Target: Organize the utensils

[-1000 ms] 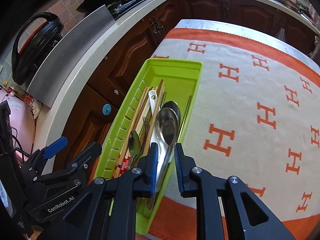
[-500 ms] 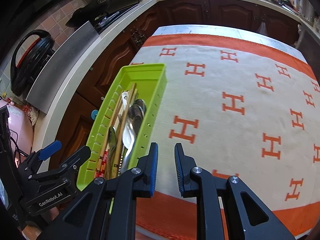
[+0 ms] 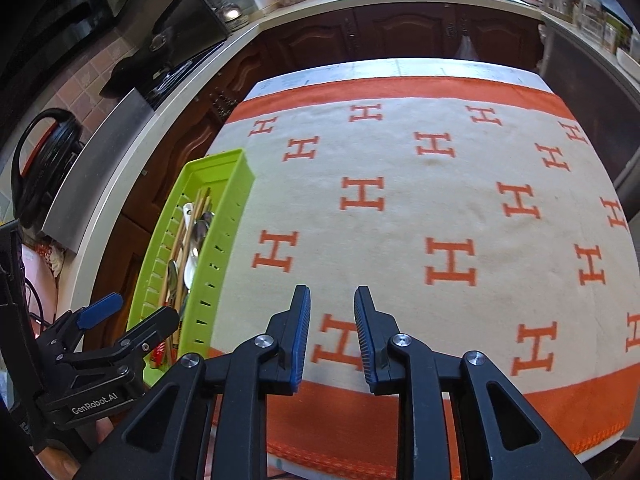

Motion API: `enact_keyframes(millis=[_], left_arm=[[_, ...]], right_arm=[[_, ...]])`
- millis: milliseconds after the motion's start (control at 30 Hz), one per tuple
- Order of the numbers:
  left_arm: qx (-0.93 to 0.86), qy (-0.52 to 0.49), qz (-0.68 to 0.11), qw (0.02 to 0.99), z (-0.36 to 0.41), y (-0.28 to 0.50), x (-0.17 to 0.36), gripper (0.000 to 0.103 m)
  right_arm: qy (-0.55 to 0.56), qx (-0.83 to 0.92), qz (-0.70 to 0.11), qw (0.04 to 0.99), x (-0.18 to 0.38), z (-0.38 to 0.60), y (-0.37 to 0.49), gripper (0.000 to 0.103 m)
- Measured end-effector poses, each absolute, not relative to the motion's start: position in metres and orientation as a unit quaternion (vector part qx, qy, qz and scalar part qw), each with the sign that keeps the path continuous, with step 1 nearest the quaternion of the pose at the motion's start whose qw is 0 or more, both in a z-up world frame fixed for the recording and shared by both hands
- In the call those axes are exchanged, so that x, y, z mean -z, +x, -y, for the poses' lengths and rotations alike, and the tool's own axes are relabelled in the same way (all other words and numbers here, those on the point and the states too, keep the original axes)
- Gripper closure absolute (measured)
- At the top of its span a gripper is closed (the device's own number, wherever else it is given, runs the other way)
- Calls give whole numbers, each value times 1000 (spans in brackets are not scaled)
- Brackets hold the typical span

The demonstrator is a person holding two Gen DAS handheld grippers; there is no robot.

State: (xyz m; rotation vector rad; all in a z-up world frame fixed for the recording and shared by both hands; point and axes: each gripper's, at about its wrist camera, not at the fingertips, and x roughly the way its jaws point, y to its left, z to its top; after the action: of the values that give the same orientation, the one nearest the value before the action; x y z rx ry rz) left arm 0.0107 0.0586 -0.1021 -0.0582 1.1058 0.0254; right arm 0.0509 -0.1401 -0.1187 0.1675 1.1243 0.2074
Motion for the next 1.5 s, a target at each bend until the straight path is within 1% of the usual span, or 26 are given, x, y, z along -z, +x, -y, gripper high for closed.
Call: enact_keyframes(millis=[167,367,467,500,533,600,767,833,933,1500], left_arm=[[-4,-22,-522,853,-34,14,98,3],[10,-16,-501,865,-4,22,80,3],[24,-14,-488,873,14,26,66,3],[28,-15,-485,874,18,28,62,3],[32,-15,-480,876,24,29,58,3],[39,-14,-470,881,36,32,50,1],[40,-1,-451,892,56,31,38,1],[40,0,-450,892,58,30,38,1],[37,-1,-457,888,60,32,42,1],[26,2,-469,883,62,35,52,1]], right_arm=[[82,-87,-523,844,116,166,43,80],[69,-85,-502,858,91,192,35,78],[53,-78,-480,872,72,201,29,70],[50,-75,-475,875,67,204,28,64],[52,-75,-472,877,61,207,27,63],[62,-77,-462,881,50,216,25,63],[53,-60,-441,894,32,226,19,62],[56,-57,-440,895,30,229,18,60],[63,-53,-445,892,33,235,18,58],[77,-55,-460,883,48,239,26,58]])
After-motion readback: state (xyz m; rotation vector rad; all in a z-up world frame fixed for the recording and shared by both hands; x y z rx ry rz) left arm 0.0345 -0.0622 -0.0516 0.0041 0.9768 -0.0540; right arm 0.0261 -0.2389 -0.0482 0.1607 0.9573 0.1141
